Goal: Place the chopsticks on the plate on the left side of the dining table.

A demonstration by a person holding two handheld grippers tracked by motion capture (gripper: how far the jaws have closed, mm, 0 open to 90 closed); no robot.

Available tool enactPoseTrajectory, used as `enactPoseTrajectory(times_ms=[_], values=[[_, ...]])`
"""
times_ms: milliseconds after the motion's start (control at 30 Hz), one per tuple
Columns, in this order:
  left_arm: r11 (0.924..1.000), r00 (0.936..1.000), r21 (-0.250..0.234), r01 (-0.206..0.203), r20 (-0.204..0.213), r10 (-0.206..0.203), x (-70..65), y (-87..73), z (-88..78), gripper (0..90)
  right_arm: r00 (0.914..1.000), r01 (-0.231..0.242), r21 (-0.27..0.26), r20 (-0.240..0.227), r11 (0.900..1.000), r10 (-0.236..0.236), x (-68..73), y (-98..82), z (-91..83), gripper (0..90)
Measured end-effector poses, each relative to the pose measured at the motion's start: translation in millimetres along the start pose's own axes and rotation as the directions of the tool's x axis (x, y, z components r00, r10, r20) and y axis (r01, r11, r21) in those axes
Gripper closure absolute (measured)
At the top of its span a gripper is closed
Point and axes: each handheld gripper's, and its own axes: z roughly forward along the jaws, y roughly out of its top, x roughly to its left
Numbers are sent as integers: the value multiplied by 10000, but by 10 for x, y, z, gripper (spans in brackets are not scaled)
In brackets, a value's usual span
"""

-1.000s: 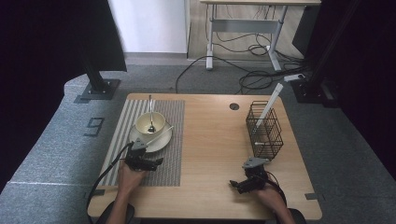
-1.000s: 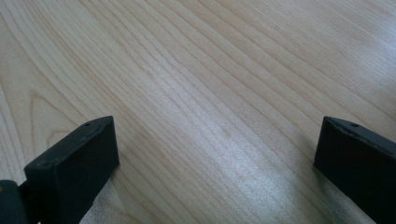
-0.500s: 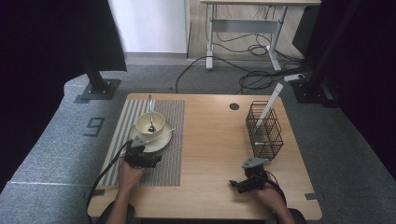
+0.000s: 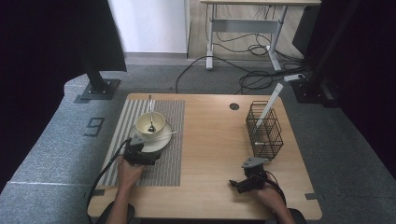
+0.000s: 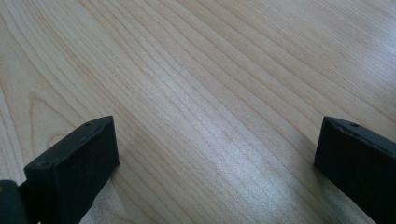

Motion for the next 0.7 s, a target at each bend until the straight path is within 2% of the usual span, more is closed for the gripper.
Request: enactPoseTrajectory(times_ms=[700], values=[[10000,10000,-8,-71,-55,71,75,14,56,0,10000,17,-2,-28,10000,-17,1,5,5,0]])
